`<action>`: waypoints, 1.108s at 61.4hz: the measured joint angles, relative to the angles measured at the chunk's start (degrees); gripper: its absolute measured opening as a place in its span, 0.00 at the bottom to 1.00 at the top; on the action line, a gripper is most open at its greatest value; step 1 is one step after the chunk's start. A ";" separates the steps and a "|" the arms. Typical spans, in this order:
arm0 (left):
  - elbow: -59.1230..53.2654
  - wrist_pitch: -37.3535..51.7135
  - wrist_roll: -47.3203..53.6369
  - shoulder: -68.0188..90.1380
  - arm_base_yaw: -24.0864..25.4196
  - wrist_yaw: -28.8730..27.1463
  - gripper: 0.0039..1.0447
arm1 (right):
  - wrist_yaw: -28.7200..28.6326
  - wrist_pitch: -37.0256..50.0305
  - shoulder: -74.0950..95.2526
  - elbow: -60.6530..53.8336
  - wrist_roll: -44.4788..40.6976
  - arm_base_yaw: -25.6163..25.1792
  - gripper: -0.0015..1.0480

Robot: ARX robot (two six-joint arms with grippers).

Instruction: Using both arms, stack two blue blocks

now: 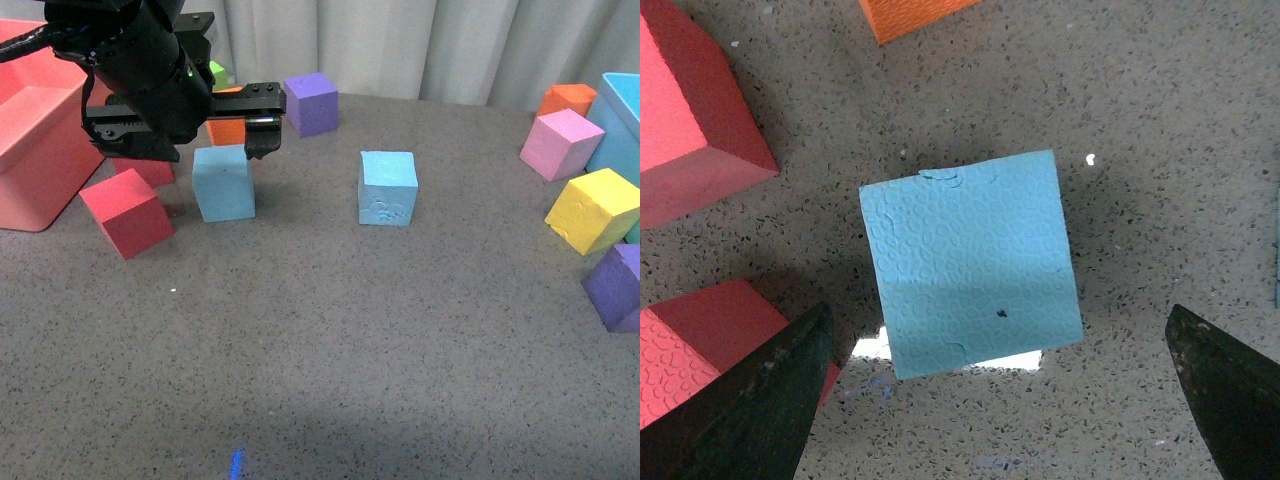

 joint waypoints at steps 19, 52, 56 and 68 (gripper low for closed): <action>7.50 -5.31 -2.03 5.09 0.00 -0.42 0.94 | 0.00 0.00 0.00 0.00 -0.02 0.00 0.91; 14.36 -11.28 -2.67 12.02 -0.22 -2.23 0.75 | 0.00 0.00 0.00 0.00 -0.02 0.00 0.91; 14.95 -11.74 -2.64 12.55 -0.33 -2.71 0.66 | 0.00 0.00 0.00 0.00 -0.02 0.00 0.91; 15.85 -12.39 -3.02 12.85 -0.66 -2.95 0.48 | 0.00 0.00 0.00 0.00 0.00 0.00 0.91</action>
